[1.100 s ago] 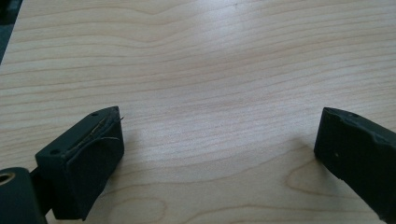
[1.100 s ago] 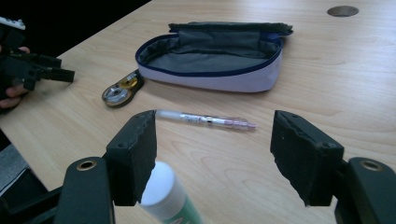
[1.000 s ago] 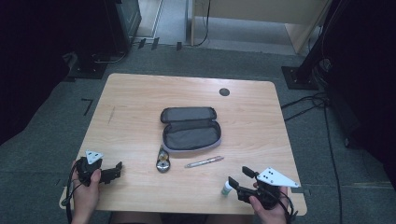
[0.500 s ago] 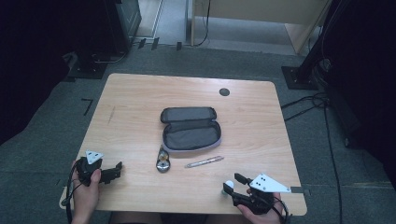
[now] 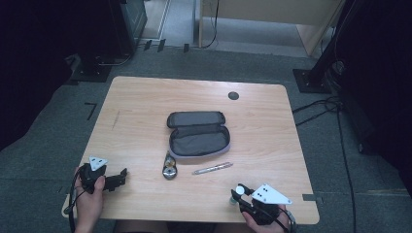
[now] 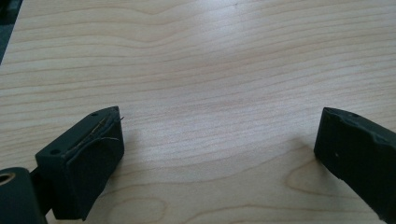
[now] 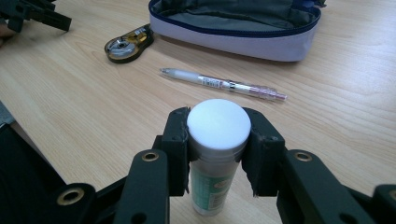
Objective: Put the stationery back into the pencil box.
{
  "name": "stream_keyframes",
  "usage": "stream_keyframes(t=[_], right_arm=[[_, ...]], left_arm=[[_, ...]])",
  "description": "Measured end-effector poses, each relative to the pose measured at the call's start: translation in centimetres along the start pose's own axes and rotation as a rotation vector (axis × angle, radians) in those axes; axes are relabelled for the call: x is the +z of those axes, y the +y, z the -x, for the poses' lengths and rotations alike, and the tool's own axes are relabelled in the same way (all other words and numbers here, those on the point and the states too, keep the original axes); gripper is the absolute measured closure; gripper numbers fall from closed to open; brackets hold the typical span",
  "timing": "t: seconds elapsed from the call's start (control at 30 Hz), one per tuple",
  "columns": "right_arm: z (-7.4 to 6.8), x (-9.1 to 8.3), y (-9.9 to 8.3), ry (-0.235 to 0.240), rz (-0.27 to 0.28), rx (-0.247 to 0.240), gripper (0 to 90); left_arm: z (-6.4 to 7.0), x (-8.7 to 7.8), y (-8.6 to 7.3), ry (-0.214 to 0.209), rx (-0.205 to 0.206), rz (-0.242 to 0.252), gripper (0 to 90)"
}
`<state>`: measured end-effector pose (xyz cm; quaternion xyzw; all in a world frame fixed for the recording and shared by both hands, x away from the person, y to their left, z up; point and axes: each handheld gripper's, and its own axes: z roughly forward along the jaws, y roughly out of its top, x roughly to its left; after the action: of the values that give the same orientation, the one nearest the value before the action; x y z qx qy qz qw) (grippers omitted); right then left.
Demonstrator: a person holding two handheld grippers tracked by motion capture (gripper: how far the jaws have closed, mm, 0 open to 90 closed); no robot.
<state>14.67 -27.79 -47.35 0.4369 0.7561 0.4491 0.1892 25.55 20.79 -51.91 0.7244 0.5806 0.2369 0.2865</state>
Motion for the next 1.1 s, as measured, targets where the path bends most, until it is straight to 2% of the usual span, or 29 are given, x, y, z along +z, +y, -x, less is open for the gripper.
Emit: stream_keyframes(t=[0.27,0.47,0.63,1.1], right_arm=[[0.5,0.0,0.8,-0.009,0.016,0.030,65.0],[0.6,0.0,2.2,-0.016,0.031,0.021,65.0],[0.8,0.1,3.4,-0.012,0.050,0.039,65.0],[1.0,1.9,6.3,-0.005,0.065,0.029,65.1]], left_arm=[[0.0,0.0,0.0,0.000,0.000,0.000,1.7],[0.0,0.0,0.0,0.000,0.000,0.000,1.7],[0.0,0.0,0.0,0.000,0.000,0.000,1.7],[0.0,0.0,0.0,0.000,0.001,-0.001,1.7]])
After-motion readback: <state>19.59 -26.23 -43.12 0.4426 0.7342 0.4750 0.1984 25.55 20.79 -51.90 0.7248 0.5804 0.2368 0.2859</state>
